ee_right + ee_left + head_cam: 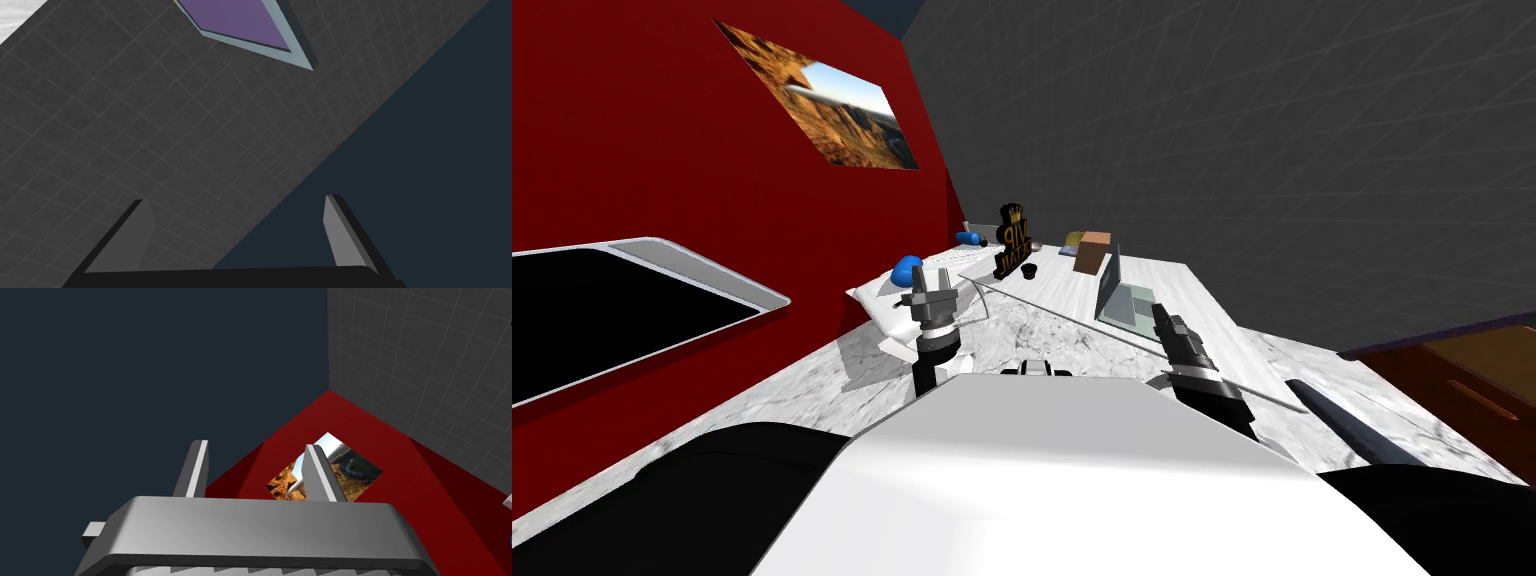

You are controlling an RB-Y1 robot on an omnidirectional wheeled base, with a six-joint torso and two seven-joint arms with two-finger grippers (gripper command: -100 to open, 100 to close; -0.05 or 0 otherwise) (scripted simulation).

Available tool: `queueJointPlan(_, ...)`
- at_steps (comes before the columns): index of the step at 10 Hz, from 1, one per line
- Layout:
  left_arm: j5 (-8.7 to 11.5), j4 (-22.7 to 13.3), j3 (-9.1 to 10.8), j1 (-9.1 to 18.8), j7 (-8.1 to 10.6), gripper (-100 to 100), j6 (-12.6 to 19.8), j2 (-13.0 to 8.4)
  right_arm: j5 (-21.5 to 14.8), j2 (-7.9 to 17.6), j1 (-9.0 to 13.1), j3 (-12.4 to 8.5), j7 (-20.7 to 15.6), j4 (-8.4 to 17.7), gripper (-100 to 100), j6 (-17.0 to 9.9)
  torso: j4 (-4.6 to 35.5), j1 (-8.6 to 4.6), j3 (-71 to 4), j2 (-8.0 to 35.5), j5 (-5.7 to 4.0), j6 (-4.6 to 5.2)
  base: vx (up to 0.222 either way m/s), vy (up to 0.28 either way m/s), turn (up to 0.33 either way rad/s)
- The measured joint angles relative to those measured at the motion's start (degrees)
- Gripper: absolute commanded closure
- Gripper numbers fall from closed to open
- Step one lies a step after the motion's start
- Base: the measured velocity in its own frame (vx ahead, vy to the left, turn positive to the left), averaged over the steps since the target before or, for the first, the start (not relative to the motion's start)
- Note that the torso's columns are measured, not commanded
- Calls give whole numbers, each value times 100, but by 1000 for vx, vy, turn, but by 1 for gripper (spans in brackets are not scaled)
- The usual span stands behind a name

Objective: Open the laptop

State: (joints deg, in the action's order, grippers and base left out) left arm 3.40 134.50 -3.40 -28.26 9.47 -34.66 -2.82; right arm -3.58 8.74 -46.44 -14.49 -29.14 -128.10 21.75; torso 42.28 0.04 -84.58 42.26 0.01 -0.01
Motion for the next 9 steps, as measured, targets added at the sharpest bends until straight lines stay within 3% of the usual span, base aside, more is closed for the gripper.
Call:
queueJointPlan(2,0,0,0,0,0,0,0,0,-111,72,-239,-312,-362,-61,-100,-170,-3,5,-6,-6,2,1,82,97,153)
queueJointPlan(9,0,0,1,-1,0,0,0,0,-402,73,-987,-1026,-1376,-50,-100,-296,-1,-4,-2,0,0,2,67,70,133)
